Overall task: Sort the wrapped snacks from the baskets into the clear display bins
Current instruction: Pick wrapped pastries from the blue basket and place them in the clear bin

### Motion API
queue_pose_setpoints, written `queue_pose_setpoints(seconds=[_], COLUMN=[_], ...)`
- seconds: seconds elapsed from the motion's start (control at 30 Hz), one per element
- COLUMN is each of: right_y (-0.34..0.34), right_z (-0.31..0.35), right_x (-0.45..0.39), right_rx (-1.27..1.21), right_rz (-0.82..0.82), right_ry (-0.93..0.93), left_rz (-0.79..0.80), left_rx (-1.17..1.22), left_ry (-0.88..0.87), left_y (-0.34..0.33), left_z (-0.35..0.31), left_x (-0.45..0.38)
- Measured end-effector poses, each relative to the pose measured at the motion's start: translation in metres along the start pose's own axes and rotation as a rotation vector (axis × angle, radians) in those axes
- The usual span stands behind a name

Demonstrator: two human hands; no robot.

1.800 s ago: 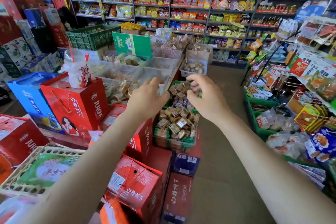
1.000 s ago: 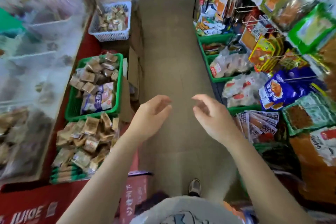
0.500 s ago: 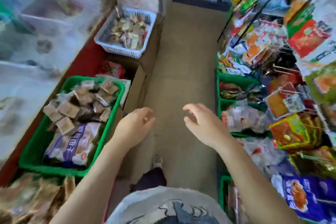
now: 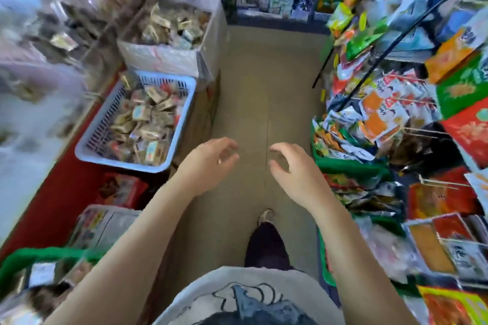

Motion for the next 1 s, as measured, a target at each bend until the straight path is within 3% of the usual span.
queue_pose_setpoints(seconds=[0.13,0.33,0.47,0.6,0.7,0.9,1.0], right_y=[0.047,0.091,0.083,0.068,0.063,0.06,0.048], right_z=[-0.007,0.026,0.046,0.068,0.098,0.155,0.168], right_x=[-0.13,-0.303,-0.4,-0.504,-0.586,-0.722,-0.78], right_rx=[-0.011,0.049,0.063,0.097,0.166,0.187,0.168], right_rz=[0.083,0.141,0.234,0.351,0.39,0.436,0.491], right_ry=[0.084,0.201,0.245,0.27,0.291,0.32,0.32], left_rz=[-0.014,-0.221,-0.207,-0.305,-0.344,-0.271,-0.329], left_rx=[-0.024,0.032,0.094,0.181,0.191,0.131,0.132], left_ry=[0.103,0.262,0.385,0.425,0.427,0.505,0.554], left_y=[0.045,0.136,0.16,0.194,0.234,0.319,0.346], left_z=[0.003,0.031,0.087,0.15,0.194,0.254,0.28], left_x=[-0.1,-0.212,-0.272,-0.344,-0.398,-0.489,-0.523])
Point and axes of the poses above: each hand's wrist, its own x-axis away from the middle knuckle, its own y-axis out of the back of the hand, z = x × y, the point moved 6 cm from there along -x, towards the middle knuckle, and after that the axes turned 6 degrees about z, right-handed, at the moved point
